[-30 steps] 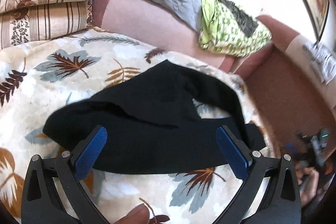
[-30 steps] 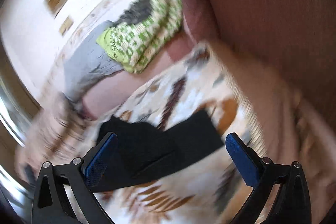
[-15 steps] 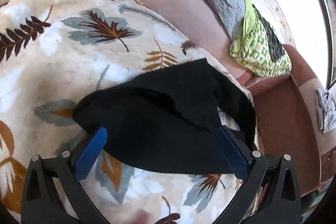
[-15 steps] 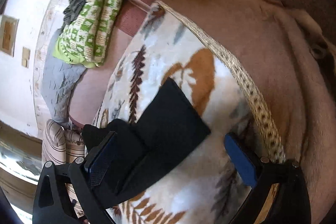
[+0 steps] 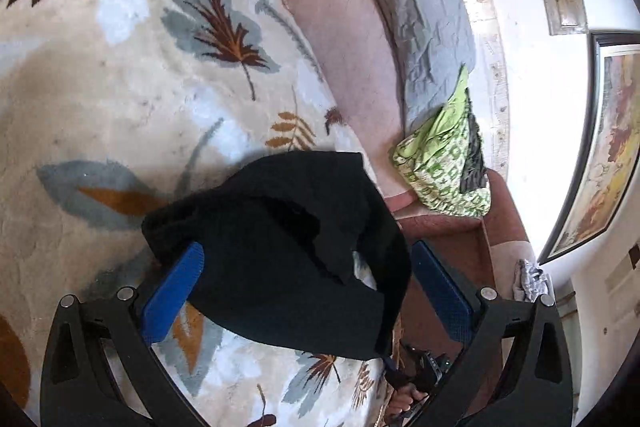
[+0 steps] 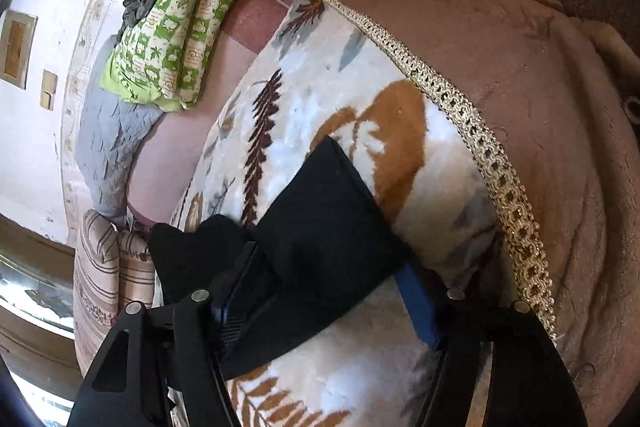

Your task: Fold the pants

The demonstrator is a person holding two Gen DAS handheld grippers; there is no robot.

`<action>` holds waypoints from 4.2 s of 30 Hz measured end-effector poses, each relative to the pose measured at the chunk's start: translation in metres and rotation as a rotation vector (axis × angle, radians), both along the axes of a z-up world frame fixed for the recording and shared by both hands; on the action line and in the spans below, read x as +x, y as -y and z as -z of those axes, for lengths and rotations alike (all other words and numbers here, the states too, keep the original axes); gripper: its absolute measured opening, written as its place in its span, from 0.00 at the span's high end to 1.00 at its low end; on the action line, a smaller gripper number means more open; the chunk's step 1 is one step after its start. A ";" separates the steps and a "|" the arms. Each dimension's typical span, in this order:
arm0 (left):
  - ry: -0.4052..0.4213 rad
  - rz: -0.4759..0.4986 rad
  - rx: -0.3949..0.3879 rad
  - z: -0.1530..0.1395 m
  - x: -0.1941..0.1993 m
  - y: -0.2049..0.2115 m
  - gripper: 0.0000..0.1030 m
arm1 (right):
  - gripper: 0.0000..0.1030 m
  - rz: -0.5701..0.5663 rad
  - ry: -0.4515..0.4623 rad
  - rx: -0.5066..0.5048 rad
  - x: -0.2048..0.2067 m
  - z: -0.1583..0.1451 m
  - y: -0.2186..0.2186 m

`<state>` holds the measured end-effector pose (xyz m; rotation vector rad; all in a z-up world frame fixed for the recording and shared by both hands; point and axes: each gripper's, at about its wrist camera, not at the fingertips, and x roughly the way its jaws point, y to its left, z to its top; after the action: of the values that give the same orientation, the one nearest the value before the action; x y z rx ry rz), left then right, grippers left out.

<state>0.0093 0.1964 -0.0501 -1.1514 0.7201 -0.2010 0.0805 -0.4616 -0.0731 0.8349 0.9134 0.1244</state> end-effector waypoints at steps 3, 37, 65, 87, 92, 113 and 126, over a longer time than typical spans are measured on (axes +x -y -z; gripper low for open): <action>0.038 -0.007 -0.062 0.003 -0.004 -0.008 0.00 | 0.53 -0.007 -0.013 -0.012 -0.001 0.002 -0.002; -0.173 0.288 0.621 0.002 0.041 0.017 0.66 | 0.40 0.001 0.009 0.055 -0.004 0.009 -0.003; -0.278 0.185 0.657 -0.024 -0.083 -0.073 0.92 | 0.87 -0.436 -0.097 -0.196 -0.092 -0.012 -0.058; -0.132 0.146 0.310 -0.064 -0.098 -0.048 0.25 | 0.72 -0.130 0.007 0.234 0.022 0.013 -0.091; -0.263 0.266 0.119 -0.023 -0.062 0.000 0.25 | 0.96 -0.175 0.099 0.105 0.021 -0.011 -0.097; -0.076 0.083 0.083 -0.056 -0.073 -0.051 0.97 | 0.97 -0.196 0.444 -0.029 -0.075 -0.112 -0.084; 0.044 -0.072 0.303 -0.083 -0.010 -0.101 0.97 | 0.97 -0.080 0.344 0.153 -0.088 -0.082 -0.056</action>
<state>-0.0005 0.2970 0.0329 -0.8793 0.6441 -0.0537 -0.0072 -0.4056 0.0091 0.8855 0.6177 0.3999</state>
